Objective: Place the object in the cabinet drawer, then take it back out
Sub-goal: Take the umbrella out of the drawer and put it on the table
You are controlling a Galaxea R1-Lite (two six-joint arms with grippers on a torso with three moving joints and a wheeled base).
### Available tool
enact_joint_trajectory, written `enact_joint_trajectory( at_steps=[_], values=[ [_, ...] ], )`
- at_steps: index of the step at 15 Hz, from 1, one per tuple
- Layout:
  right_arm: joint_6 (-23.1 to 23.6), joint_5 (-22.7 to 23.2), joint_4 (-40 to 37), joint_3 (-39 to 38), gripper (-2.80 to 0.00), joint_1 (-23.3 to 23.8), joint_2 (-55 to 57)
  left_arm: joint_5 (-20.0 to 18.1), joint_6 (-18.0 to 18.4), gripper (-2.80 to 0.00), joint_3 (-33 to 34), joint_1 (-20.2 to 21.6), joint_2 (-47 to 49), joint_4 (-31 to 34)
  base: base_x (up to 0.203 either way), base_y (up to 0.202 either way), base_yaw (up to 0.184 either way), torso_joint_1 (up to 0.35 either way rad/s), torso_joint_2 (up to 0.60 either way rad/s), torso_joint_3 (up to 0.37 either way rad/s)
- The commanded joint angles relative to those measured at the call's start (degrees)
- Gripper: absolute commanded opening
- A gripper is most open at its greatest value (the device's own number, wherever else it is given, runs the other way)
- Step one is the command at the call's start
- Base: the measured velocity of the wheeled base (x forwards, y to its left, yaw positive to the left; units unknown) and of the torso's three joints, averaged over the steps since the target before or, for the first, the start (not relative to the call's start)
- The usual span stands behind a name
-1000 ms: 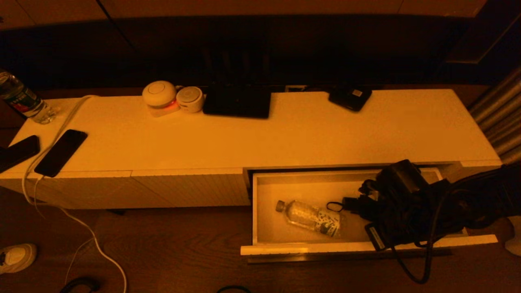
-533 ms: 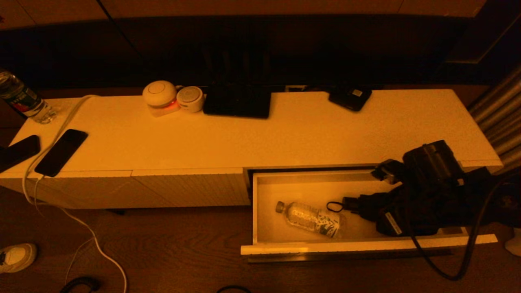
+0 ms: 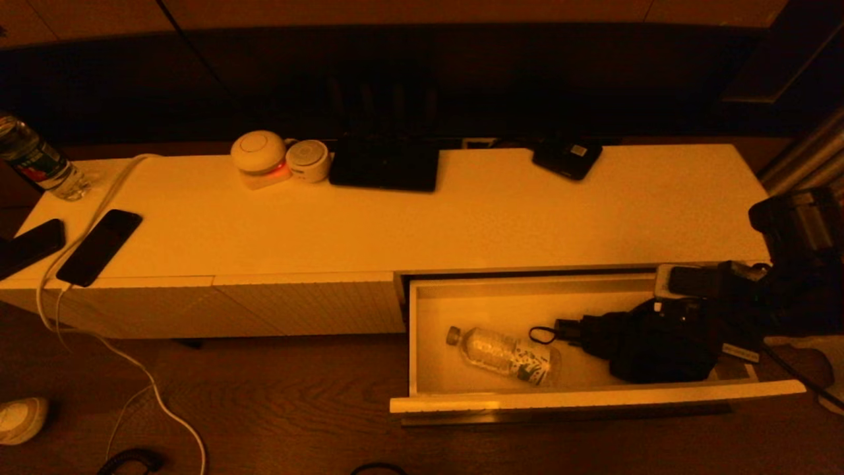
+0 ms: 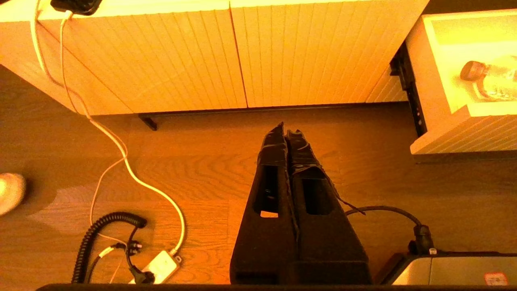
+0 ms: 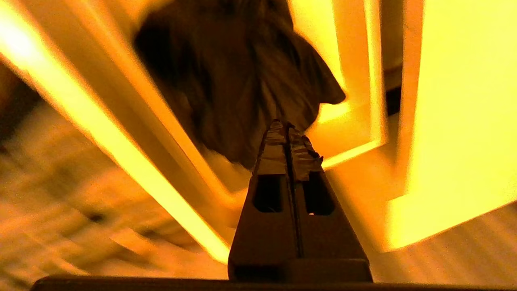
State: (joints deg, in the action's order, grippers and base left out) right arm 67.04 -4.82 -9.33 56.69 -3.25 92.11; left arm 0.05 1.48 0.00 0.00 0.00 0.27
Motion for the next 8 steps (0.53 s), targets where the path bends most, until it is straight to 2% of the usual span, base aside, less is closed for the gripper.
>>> enact_joint_trajectory(
  at_steps=[1, 3, 7, 8],
  values=[
    [15.9, 0.9, -3.7, 2.1, -2.80, 2.6, 0.5, 0.0, 0.0, -2.80, 0.0, 0.0, 0.0, 0.0, 0.000, 0.000, 0.000, 0.000, 0.00, 0.000],
    [23.2, 1.7, -8.0, 2.7, -2.80, 4.6, 2.7, 0.0, 0.0, -2.80, 0.0, 0.0, 0.0, 0.0, 0.000, 0.000, 0.000, 0.000, 0.00, 0.000],
    [25.2, 7.0, -9.5, 5.9, -2.80, 5.1, 8.4, 0.0, 0.0, -2.80, 0.0, 0.0, 0.0, 0.0, 0.000, 0.000, 0.000, 0.000, 0.00, 0.000],
    [25.2, 7.9, -9.6, 6.6, 0.00, 5.2, 9.2, 0.0, 0.0, -2.80, 0.0, 0.0, 0.0, 0.0, 0.000, 0.000, 0.000, 0.000, 0.00, 0.000]
  ],
)
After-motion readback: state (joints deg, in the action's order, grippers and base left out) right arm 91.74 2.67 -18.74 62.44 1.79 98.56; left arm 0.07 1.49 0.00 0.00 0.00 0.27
